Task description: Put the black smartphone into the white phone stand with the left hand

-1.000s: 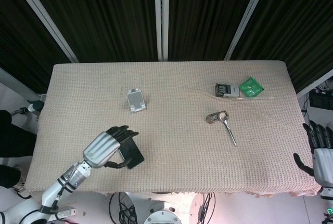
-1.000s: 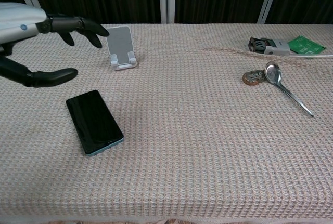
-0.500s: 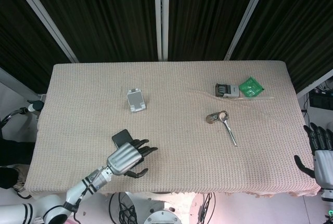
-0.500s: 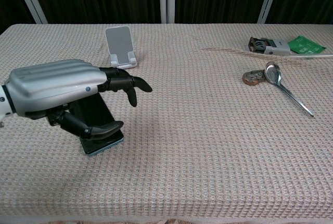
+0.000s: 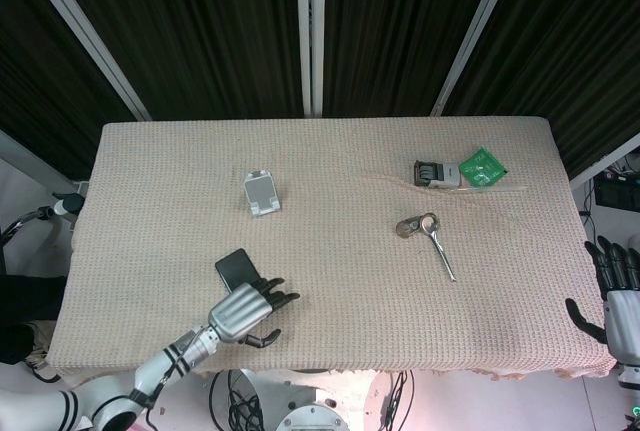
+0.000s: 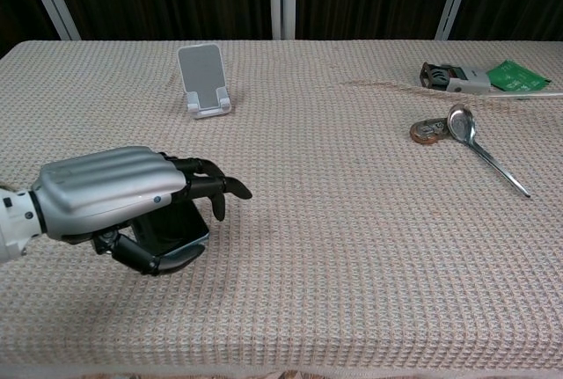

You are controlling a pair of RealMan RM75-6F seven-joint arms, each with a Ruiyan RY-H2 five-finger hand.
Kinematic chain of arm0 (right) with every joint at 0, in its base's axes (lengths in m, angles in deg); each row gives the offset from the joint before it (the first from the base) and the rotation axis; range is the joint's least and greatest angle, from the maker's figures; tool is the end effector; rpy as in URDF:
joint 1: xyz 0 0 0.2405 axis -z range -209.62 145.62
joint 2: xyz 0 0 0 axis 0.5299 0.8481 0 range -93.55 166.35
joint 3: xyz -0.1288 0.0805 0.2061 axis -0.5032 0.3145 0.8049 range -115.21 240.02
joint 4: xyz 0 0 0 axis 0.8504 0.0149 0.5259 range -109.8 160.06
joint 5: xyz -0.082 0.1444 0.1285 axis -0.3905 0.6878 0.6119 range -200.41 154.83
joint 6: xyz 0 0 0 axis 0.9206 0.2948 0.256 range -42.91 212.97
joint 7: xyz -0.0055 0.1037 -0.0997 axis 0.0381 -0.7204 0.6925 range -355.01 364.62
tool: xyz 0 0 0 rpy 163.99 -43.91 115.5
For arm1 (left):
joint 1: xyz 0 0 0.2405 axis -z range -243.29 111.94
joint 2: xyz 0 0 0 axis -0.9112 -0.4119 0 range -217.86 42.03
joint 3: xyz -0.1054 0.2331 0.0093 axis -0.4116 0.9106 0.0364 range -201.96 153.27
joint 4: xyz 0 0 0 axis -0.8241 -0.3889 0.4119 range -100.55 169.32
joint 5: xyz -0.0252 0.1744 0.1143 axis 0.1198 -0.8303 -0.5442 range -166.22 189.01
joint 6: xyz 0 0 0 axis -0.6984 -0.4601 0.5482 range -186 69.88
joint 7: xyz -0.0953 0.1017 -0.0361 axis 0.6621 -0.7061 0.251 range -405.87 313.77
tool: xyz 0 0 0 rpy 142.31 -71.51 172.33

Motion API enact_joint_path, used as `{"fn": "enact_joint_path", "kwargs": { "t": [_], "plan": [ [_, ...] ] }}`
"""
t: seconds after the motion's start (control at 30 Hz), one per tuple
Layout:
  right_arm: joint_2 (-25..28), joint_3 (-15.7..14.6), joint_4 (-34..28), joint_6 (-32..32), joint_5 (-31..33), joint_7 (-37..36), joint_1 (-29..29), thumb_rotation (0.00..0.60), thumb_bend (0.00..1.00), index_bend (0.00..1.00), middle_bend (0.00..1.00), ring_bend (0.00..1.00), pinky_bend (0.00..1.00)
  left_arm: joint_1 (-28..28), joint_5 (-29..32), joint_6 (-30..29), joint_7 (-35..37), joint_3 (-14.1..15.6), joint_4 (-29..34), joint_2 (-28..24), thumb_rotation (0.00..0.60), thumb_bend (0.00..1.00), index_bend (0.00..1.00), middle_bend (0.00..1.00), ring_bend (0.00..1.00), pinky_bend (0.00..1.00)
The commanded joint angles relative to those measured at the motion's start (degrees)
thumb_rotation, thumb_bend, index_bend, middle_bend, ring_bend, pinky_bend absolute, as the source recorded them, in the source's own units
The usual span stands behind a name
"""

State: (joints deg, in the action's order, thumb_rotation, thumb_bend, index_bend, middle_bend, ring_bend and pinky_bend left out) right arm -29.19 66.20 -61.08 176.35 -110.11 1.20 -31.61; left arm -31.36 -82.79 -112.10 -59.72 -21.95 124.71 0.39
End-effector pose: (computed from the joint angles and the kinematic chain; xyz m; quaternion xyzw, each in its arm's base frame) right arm -0.3336 -0.1548 0.1765 0.5617 -0.3649 0.3984 0.6266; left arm -0.1517 0.2292 -0.0512 -0.8532 -0.2876 -0.3614 0.2421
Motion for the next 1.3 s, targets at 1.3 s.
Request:
{"fn": "enact_joint_path", "kwargs": {
  "t": [1.3],
  "plan": [
    [0.28, 0.26, -1.37, -1.33, 1.23, -0.12, 0.16, 0.6, 0.23, 0.0, 0.0, 0.0, 0.0, -2.9, 2.56, -3.97, -8.01, 4.34, 0.07, -5.81, 0.343, 0.51, 0.11, 0.41, 0.09, 0.24]
  ]
}}
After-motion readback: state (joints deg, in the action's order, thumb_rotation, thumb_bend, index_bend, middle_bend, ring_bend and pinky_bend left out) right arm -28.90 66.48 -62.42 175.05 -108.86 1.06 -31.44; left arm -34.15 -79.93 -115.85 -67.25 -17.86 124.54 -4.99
